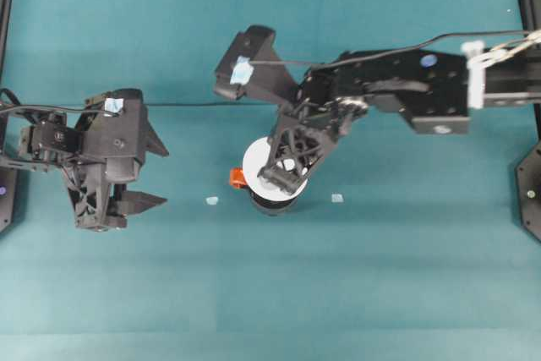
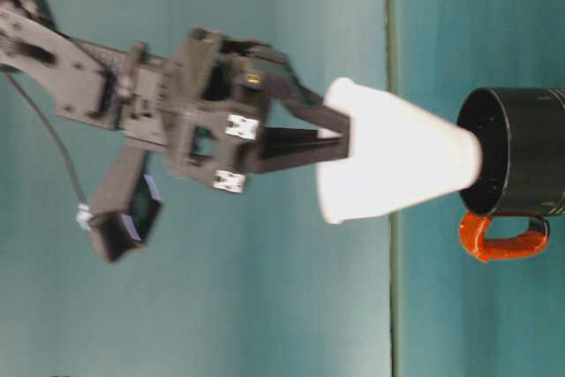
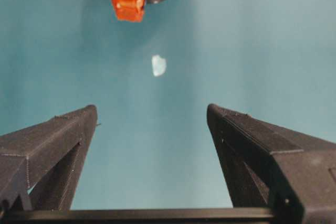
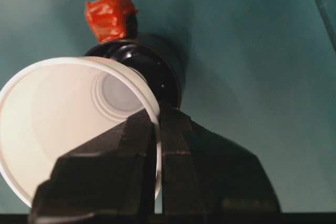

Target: Put the paper cup into the moved red handle cup holder.

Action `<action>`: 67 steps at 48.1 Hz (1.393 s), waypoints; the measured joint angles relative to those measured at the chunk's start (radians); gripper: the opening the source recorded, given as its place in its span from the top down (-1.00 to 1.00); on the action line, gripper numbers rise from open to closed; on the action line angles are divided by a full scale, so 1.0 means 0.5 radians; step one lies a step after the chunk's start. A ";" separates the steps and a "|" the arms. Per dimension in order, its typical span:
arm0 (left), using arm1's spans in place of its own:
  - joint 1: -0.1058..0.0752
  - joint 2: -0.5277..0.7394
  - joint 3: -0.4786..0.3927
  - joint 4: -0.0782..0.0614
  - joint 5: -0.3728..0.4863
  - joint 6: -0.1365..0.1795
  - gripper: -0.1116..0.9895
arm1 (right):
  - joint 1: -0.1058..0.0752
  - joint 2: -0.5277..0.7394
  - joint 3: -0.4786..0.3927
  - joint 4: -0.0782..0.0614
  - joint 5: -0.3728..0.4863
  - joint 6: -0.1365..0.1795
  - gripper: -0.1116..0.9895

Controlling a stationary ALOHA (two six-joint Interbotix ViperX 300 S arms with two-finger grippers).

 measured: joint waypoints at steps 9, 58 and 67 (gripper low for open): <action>0.000 0.000 0.000 0.000 0.000 0.000 -0.90 | 0.003 0.074 0.003 -0.003 -0.003 0.000 0.98; -0.003 -0.003 0.000 0.000 0.000 0.000 -0.90 | 0.009 0.169 0.003 -0.003 -0.037 -0.040 0.89; -0.003 -0.003 0.000 0.000 0.015 -0.003 -0.90 | 0.012 0.169 0.003 0.015 -0.031 -0.040 0.38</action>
